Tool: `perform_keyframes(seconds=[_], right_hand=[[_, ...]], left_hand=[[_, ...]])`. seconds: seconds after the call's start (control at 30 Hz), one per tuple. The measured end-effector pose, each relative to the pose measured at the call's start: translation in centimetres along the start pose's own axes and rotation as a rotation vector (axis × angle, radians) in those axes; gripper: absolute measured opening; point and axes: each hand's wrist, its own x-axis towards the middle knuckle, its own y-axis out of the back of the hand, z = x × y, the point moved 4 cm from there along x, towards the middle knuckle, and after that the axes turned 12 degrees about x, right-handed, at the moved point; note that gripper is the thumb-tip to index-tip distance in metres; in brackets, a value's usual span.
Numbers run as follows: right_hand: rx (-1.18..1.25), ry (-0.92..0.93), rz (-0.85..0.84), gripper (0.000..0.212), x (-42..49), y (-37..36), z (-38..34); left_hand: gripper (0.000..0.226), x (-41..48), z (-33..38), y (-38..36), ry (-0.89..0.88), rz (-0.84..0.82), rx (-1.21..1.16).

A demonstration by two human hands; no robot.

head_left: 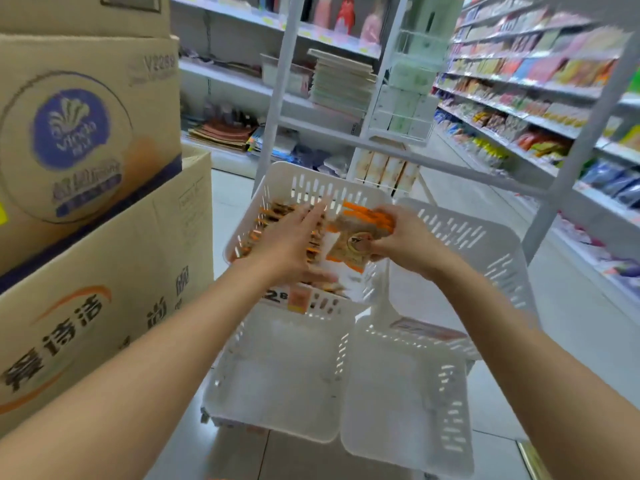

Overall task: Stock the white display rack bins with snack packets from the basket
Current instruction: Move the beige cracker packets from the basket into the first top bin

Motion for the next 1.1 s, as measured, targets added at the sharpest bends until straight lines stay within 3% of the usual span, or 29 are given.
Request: perform_keyframes(seconds=[0.07, 0.13, 0.3, 0.57, 0.8, 0.97, 1.1], right_hand=[[-0.135, -0.002, 0.053, 0.042, 1.8, -0.8, 1.9], [-0.236, -0.031, 0.013, 0.037, 2.7, -2.6, 3.5], [-0.38, -0.048, -0.101, 0.033, 4.0, -6.0, 6.1], [-0.6, -0.056, -0.195, 0.031, 3.7, -4.8, 6.1], [-0.429, -0.056, -0.25, 0.035, 3.3, -6.0, 6.1], [-0.295, -0.252, -0.391, 0.067, 3.1, -7.1, 7.1], [-0.214, -0.126, -0.244, 0.06, 3.1, -8.1, 8.1]], left_hand=[[0.13, 0.4, -2.4, -2.0, 0.003, -0.097, 0.168], [0.132, 0.4, -4.2, -4.0, 0.023, -0.153, 0.155], [0.131, -0.2, -5.1, -4.9, 0.045, -0.147, 0.091], [0.13, -0.4, -5.4, -5.0, 0.054, -0.154, 0.105], [0.125, -0.7, -4.6, -4.5, 0.072, -0.196, 0.117], [0.124, -0.9, -4.6, -4.4, 0.082, -0.21, 0.139], [0.123, -0.8, -4.6, -4.5, 0.081, -0.212, 0.157]])
